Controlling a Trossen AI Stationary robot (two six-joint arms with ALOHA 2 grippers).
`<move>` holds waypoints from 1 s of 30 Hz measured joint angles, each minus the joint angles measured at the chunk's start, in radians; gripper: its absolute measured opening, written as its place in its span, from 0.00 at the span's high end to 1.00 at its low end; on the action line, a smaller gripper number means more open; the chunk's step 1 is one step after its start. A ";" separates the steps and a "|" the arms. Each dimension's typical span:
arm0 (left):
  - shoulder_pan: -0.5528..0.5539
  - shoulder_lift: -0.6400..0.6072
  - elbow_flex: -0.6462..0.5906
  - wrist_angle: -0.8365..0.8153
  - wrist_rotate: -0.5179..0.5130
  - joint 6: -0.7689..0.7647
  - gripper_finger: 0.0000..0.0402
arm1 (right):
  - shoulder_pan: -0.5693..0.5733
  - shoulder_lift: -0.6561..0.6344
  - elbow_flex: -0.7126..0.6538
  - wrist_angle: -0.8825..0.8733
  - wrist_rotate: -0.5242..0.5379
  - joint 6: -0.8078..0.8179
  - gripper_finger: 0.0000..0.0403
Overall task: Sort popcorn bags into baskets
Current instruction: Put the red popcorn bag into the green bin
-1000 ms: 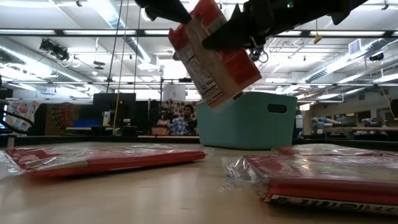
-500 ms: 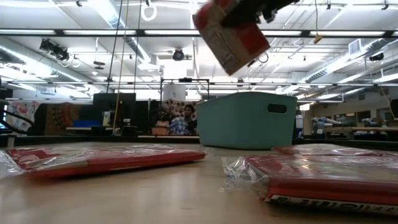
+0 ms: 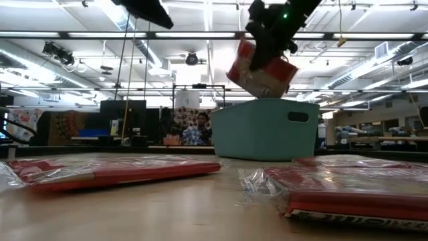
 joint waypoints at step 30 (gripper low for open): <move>-0.037 -0.001 -0.031 -0.004 0.031 -0.073 0.82 | -0.167 0.311 0.135 -0.115 -0.379 0.034 0.66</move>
